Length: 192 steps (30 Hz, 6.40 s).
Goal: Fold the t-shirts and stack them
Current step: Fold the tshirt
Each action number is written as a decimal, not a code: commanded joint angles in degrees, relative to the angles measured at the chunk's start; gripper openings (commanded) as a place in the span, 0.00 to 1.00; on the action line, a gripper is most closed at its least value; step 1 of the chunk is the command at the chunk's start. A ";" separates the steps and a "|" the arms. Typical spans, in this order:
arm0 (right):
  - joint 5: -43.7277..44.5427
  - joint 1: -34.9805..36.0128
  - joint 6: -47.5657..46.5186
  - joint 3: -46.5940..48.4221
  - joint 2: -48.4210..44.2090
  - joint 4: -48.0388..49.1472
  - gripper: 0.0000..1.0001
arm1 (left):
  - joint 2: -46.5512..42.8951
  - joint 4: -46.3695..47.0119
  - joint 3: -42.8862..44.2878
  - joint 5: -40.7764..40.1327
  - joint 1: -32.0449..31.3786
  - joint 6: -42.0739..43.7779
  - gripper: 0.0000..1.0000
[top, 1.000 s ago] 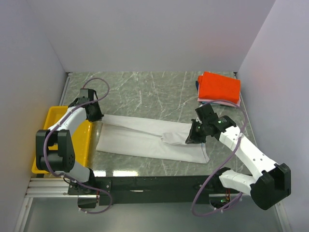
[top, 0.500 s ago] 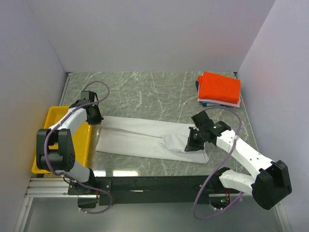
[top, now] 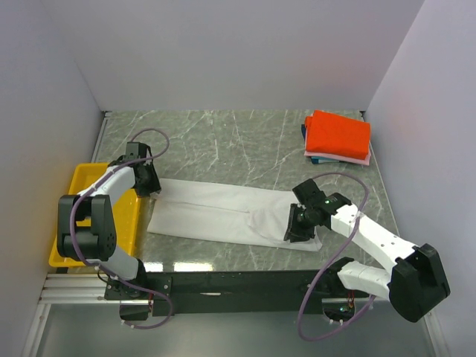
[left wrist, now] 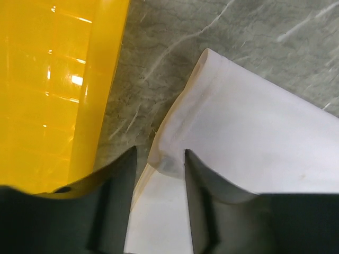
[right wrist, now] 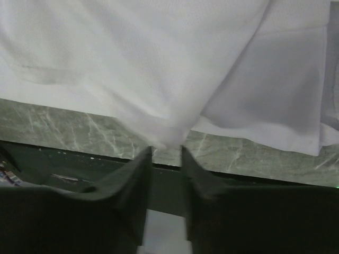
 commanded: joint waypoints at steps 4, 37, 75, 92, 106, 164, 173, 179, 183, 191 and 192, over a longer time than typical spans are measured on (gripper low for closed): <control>3.11 0.56 -0.45 2.01 -1.93 -2.73 0.58 | -2.72 1.37 3.21 4.07 -0.08 -0.57 0.60; 10.41 -20.26 -12.05 19.06 22.67 7.72 0.60 | 6.06 16.66 1.46 21.22 -3.77 -7.69 0.60; 17.18 -28.09 -14.69 23.63 34.27 8.52 0.52 | 7.47 14.29 -2.58 11.63 -3.77 -7.69 0.60; 13.50 -21.24 -12.77 28.38 23.99 3.06 0.56 | -1.40 11.13 6.83 18.14 -7.99 -4.79 0.67; 2.42 -9.11 -6.08 29.17 35.76 9.66 0.56 | 3.59 14.64 -6.45 23.68 -10.27 -5.14 0.65; 1.35 -7.79 -3.62 44.73 50.26 9.75 0.55 | -11.25 11.57 -16.99 6.98 -11.86 -12.34 0.70; 5.31 -7.79 -3.00 51.40 57.56 5.98 0.55 | -11.70 6.12 -17.70 9.70 -13.70 -15.59 0.70; 7.86 -8.05 -2.83 62.55 64.59 1.75 0.55 | -11.08 4.19 -17.17 10.40 -17.39 -15.95 0.70; 7.87 -7.96 -2.91 70.73 69.76 -1.32 0.55 | -11.60 3.83 -16.82 13.56 -19.68 -15.60 0.71; 5.76 -8.14 -2.74 87.26 77.69 -4.49 0.55 | -12.66 7.34 -19.02 22.62 -23.72 -15.16 0.70; 5.06 -8.22 -2.65 87.79 78.39 -4.15 0.55 | -12.75 7.61 -19.19 22.97 -24.16 -15.16 0.70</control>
